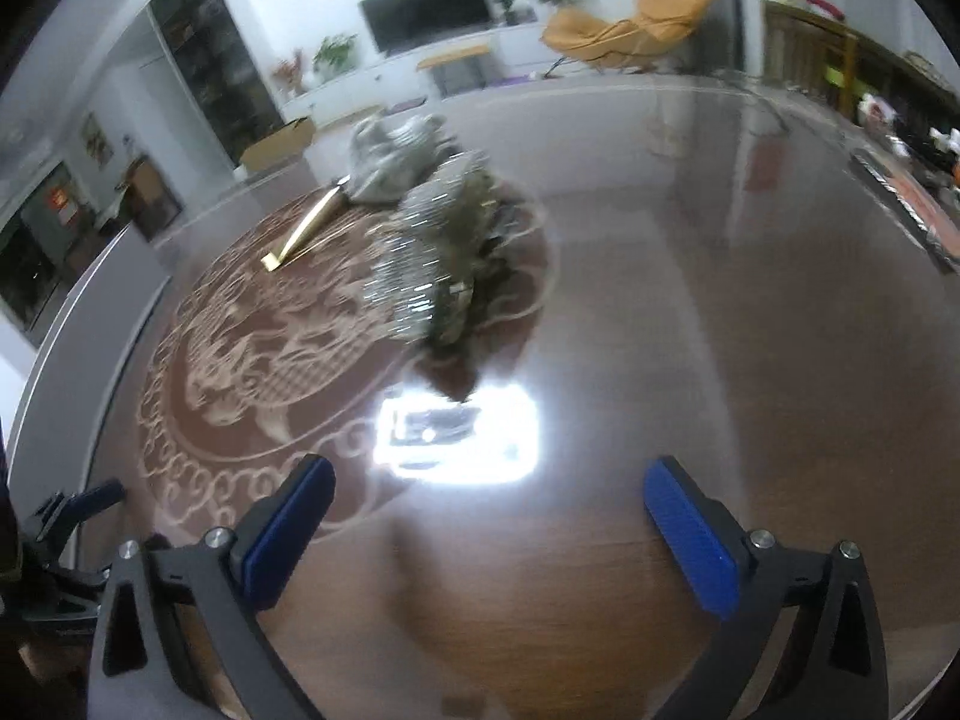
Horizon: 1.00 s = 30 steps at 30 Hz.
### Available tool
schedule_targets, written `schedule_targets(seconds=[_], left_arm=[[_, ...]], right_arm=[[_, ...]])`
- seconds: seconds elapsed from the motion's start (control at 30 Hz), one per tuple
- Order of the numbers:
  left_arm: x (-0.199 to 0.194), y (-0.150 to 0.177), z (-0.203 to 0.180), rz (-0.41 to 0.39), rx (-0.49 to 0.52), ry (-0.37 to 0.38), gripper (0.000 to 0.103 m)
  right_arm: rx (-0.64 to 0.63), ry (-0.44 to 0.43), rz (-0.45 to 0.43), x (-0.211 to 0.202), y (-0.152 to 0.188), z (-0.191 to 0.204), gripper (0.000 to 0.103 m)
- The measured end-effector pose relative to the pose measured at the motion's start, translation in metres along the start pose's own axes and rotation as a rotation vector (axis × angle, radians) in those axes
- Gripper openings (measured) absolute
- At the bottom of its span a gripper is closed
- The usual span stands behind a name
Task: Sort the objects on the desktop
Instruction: 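Grasp the rhinestone bow clip with the right tool while the left tool grasps the gold-capped tube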
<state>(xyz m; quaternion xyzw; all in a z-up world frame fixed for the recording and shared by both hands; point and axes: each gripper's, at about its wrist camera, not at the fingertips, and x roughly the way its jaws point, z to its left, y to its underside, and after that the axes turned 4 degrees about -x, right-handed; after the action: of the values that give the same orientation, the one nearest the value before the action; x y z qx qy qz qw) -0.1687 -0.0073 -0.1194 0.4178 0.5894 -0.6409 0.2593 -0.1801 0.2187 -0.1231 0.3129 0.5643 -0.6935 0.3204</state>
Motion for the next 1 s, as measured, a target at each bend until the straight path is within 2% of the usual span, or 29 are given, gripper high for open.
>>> schedule_targets(seconds=[0.1,0.23,0.33,0.43,0.47,0.5,0.6,0.67,0.7,0.87,0.93,1.0], left_arm=[[-0.001,0.004,0.0,-0.029,0.001,-0.006,0.103],[-0.001,0.004,0.001,-0.031,-0.002,-0.01,0.103],[-0.001,0.004,0.001,-0.031,-0.002,-0.01,0.103],[-0.001,0.005,0.001,-0.032,-0.002,-0.009,0.103],[-0.002,0.004,0.001,-0.032,-0.001,-0.009,0.103],[-0.002,0.004,0.001,-0.032,-0.001,-0.009,0.103],[-0.002,0.004,0.001,-0.032,-0.001,-0.009,0.103],[-0.001,0.004,0.001,-0.032,-0.001,-0.009,0.103],[-0.001,0.004,0.001,-0.032,-0.002,-0.009,0.103],[0.002,0.0,-0.001,-0.021,0.011,-0.001,0.103],[0.011,-0.016,-0.006,0.01,0.058,0.024,0.103],[0.022,-0.037,-0.011,0.03,0.1,0.012,0.103]], right_arm=[[-0.058,0.047,0.019,0.008,-0.005,0.01,0.103],[-0.079,0.005,0.049,0.033,-0.033,0.037,0.103],[-0.07,0.081,0.059,0.061,-0.065,0.049,0.103],[-0.083,0.118,0.051,0.078,-0.085,0.052,0.102],[-0.082,0.121,0.036,0.078,-0.087,0.051,0.091],[-0.083,0.127,0.008,0.074,-0.088,0.049,0.073],[-0.087,0.087,-0.012,0.068,-0.085,0.042,0.062],[-0.098,0.085,-0.013,0.062,-0.078,0.037,0.06],[-0.103,0.078,-0.006,0.061,-0.076,0.035,0.054],[-0.147,0.068,-0.012,0.025,-0.033,0.015,0.052],[-0.154,0.074,-0.028,0.014,-0.017,0.008,0.052],[-0.159,0.078,-0.047,0.008,-0.008,0.004,0.052]])
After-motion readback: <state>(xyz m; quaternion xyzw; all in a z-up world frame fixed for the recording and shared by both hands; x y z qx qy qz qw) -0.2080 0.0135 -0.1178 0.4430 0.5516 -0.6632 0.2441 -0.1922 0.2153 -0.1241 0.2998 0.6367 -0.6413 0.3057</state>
